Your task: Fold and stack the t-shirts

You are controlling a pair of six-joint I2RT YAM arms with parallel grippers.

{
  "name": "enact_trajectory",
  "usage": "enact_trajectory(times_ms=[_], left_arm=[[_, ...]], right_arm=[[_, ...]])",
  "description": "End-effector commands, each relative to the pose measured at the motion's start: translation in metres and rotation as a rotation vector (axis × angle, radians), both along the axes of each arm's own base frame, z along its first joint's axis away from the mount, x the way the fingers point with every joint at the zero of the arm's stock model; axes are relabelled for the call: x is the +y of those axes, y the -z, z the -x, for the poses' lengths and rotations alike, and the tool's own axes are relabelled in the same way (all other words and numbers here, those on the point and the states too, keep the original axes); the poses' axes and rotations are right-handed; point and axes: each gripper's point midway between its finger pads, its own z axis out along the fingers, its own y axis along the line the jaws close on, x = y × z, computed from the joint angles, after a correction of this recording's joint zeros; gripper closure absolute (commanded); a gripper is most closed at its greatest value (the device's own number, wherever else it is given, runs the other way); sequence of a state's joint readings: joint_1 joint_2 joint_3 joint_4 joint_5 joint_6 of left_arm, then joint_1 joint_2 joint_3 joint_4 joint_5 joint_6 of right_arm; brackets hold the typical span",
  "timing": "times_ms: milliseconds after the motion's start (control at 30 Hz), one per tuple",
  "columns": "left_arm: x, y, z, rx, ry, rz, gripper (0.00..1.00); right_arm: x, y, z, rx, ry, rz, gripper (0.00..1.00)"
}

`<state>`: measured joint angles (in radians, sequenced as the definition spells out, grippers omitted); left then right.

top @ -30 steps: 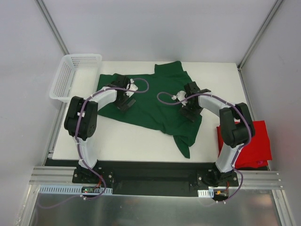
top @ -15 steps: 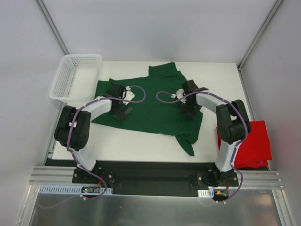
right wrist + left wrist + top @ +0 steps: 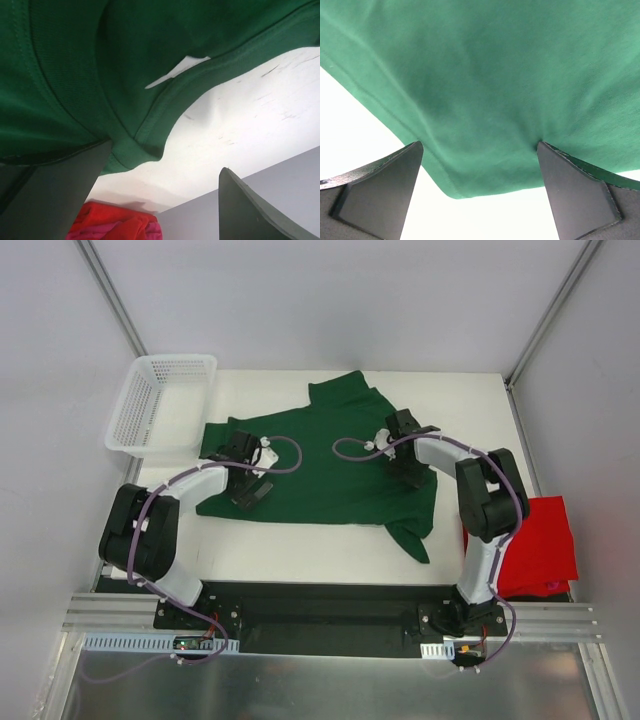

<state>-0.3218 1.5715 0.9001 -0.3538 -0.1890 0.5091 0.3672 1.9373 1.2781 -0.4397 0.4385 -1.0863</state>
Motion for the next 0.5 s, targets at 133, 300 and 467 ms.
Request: enact_trajectory(times_ms=[133, 300, 467], left_arm=[[0.010, -0.050, -0.017, -0.145, -0.018, -0.052, 0.01], [0.001, -0.108, -0.051, -0.304, -0.039, -0.013, 0.01], [-0.019, -0.125, -0.089, -0.337, -0.036, 0.044, 0.01]], right_arm=[[-0.015, -0.080, 0.040, 0.019, 0.099, -0.124, 0.04], [0.018, -0.116, 0.107, 0.178, 0.131, -0.403, 0.04], [0.044, -0.100, 0.180, 0.390, 0.084, -0.598, 0.04]])
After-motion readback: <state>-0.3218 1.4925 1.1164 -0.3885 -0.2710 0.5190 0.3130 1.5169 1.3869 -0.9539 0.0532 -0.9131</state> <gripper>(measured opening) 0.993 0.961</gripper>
